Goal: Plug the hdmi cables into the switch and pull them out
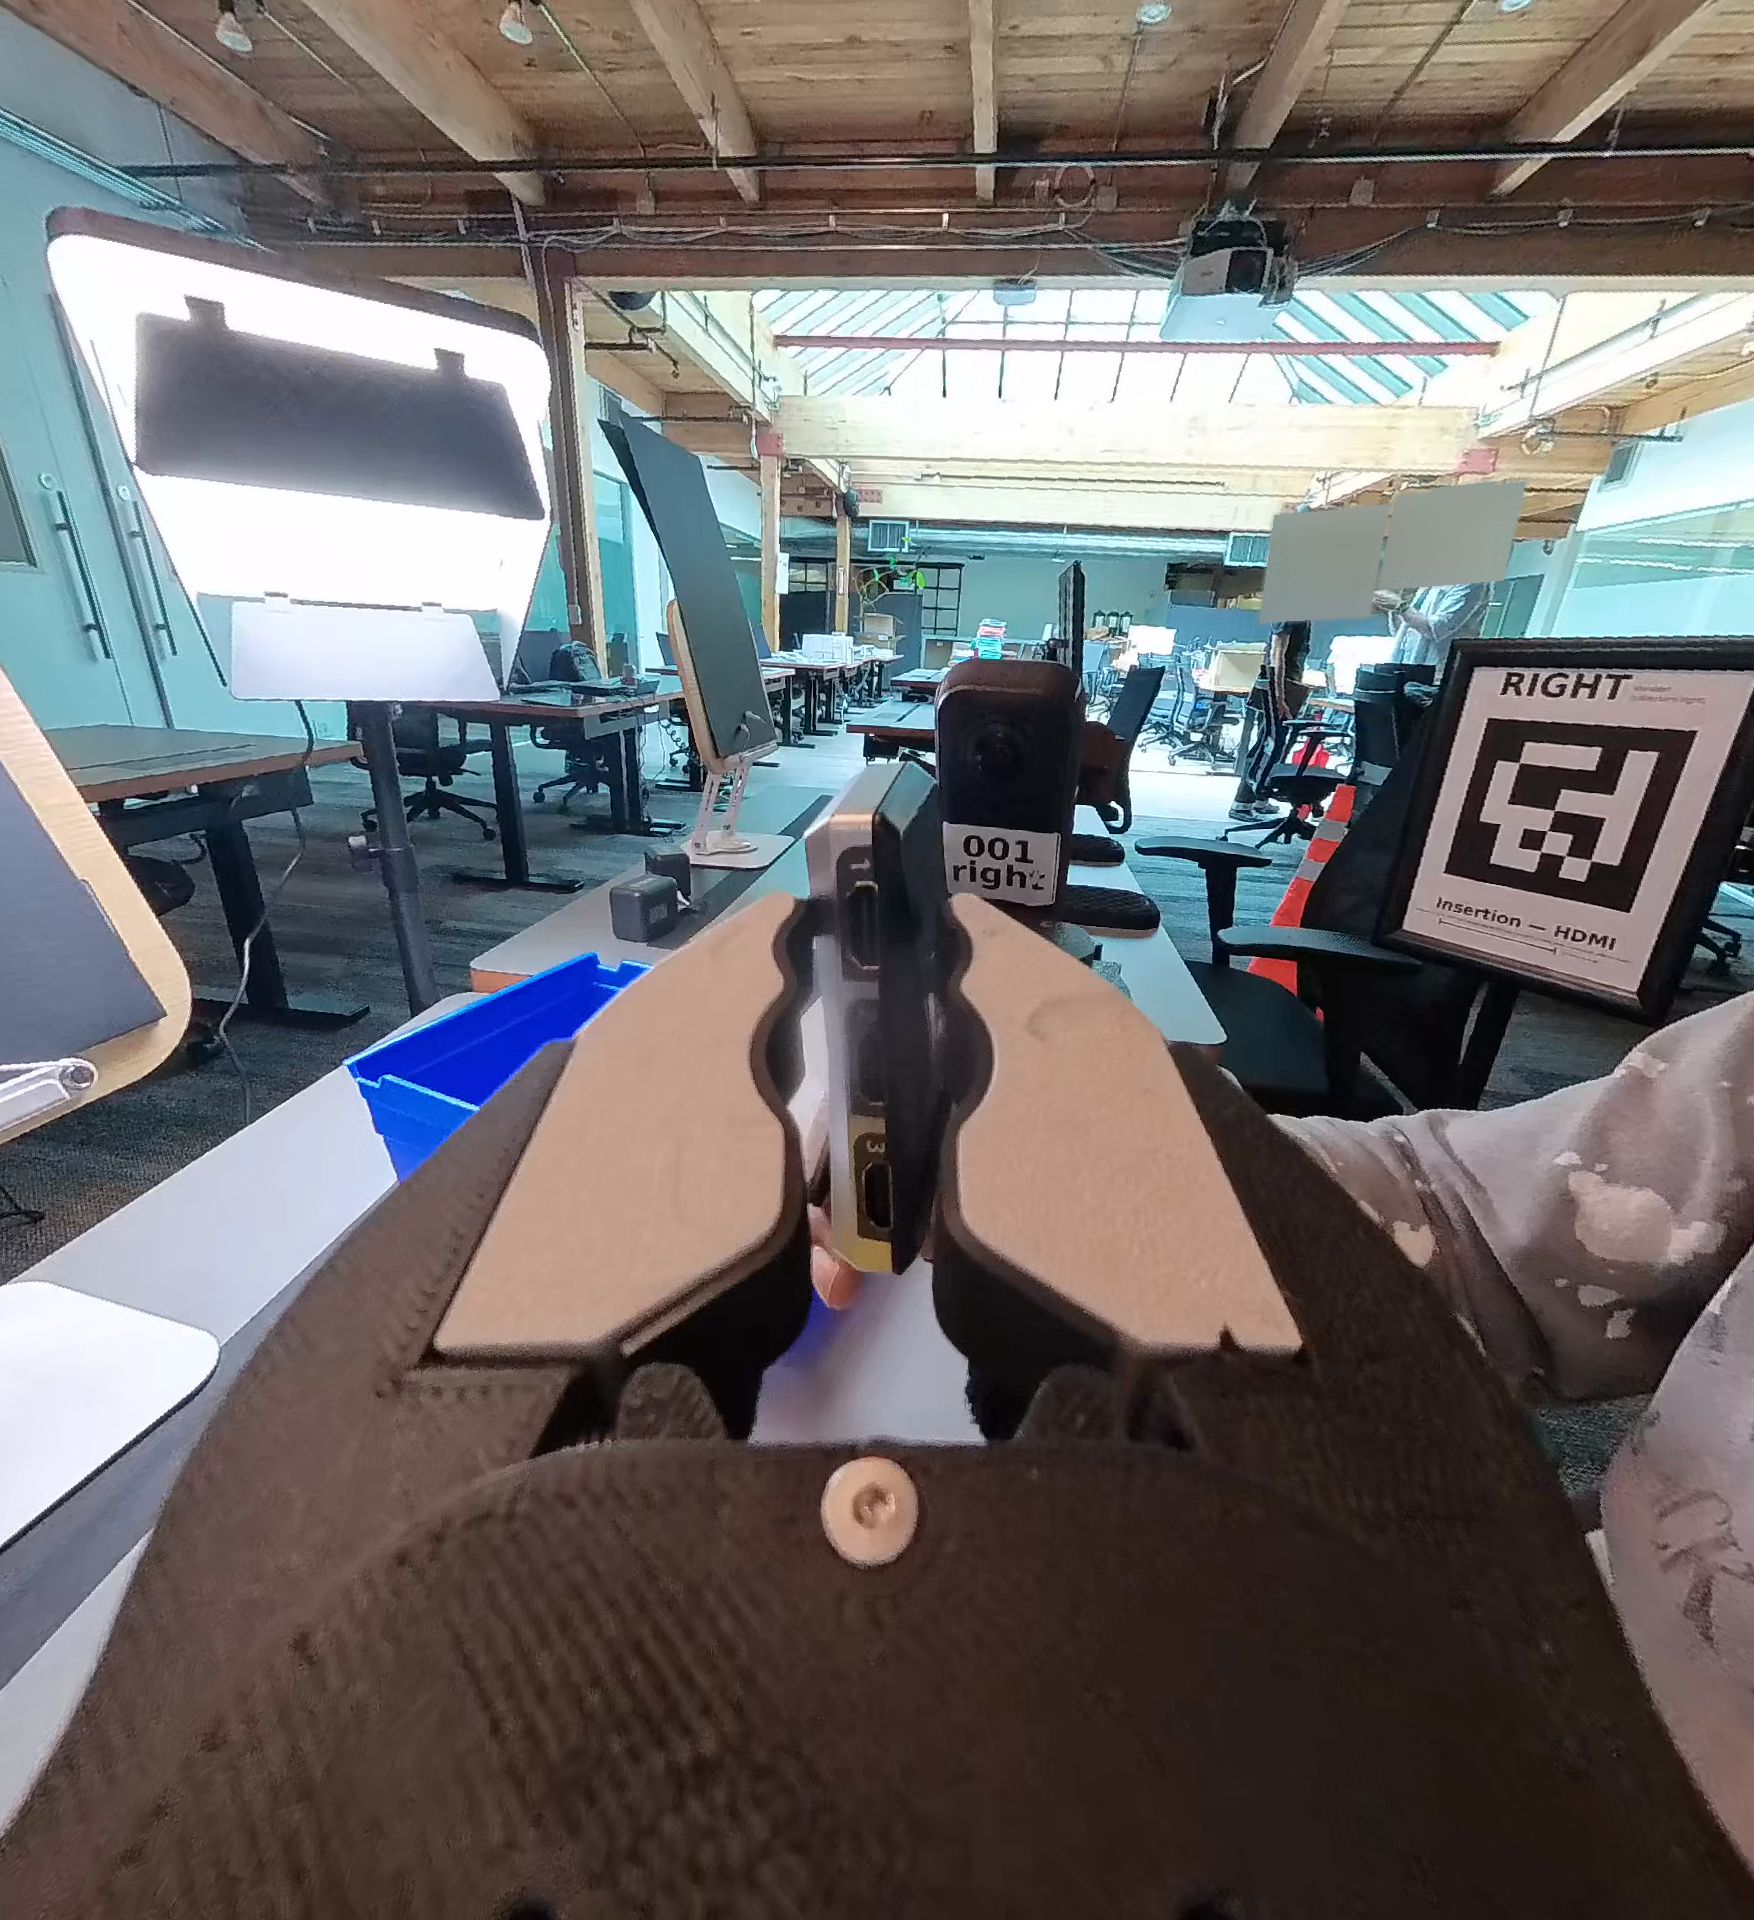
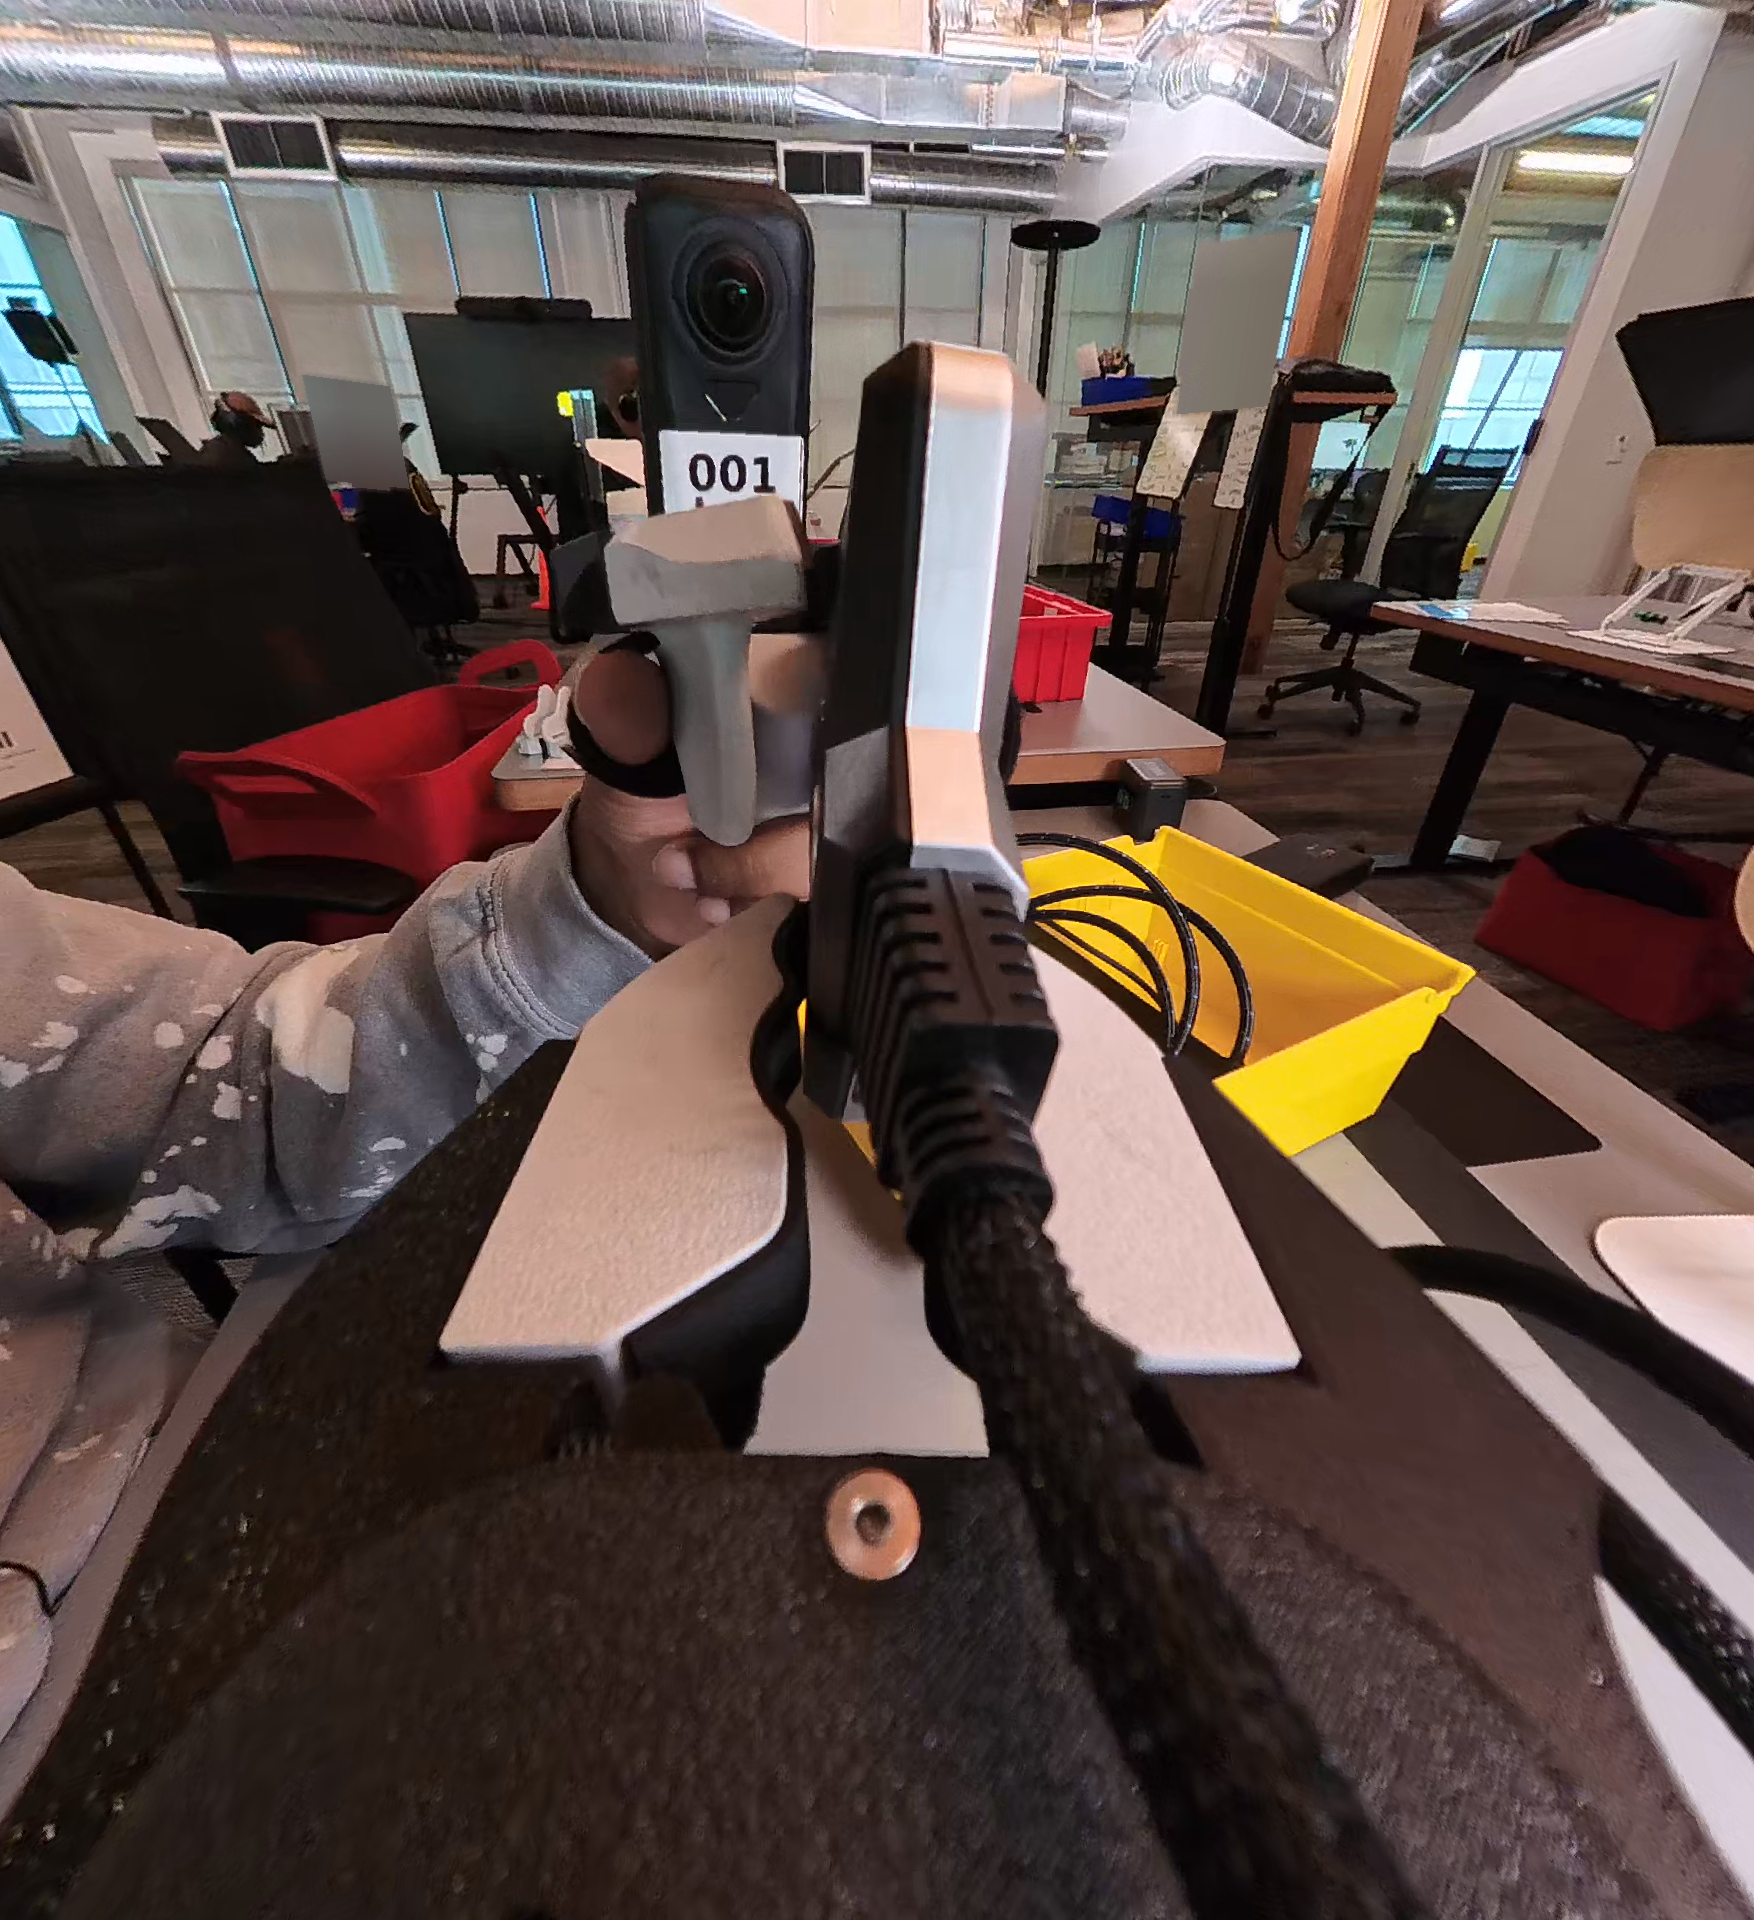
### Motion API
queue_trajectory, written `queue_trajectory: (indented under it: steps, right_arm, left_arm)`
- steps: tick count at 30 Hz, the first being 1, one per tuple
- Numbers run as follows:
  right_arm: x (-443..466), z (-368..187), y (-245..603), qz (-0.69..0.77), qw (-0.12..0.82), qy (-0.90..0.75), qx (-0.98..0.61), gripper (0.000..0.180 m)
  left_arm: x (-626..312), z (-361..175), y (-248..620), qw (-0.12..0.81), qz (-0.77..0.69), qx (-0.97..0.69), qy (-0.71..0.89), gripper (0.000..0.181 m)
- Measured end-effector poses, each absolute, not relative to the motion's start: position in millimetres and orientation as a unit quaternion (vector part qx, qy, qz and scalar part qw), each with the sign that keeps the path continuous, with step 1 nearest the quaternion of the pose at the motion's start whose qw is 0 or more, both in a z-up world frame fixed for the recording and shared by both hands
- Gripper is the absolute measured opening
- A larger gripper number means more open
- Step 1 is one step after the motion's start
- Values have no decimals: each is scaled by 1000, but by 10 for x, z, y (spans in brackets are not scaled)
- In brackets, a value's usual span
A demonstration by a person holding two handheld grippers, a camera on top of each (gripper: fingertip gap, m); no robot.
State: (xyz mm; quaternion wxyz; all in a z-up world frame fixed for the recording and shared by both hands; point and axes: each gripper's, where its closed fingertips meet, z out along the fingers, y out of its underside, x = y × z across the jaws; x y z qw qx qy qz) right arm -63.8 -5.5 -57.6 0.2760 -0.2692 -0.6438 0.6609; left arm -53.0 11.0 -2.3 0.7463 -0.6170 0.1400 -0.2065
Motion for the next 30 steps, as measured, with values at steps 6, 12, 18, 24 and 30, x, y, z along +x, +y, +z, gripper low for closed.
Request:
queue_trajectory:
  steps: [6,12,18,24,30]
  right_arm:
    - [-646,-607,-42,665,256,-643,-279,21]
    - [-696,-614,14,667,263,-632,-295,27]
    - [-676,-627,-15,683,234,-629,-288,24]
    - [-535,-390,168,682,261,-619,-288,21]
    - [-292,-102,579,662,309,-605,-317,21]
  left_arm:
    - [-557,-80,173,744,-211,-621,129,21]
    - [-629,-114,213,741,-209,-629,109,21]
    - [-611,-122,213,741,-204,-629,116,21]
    - [-832,103,-32,772,-159,-606,105,28]
    - [-1686,-50,-379,733,-10,-680,11,28]
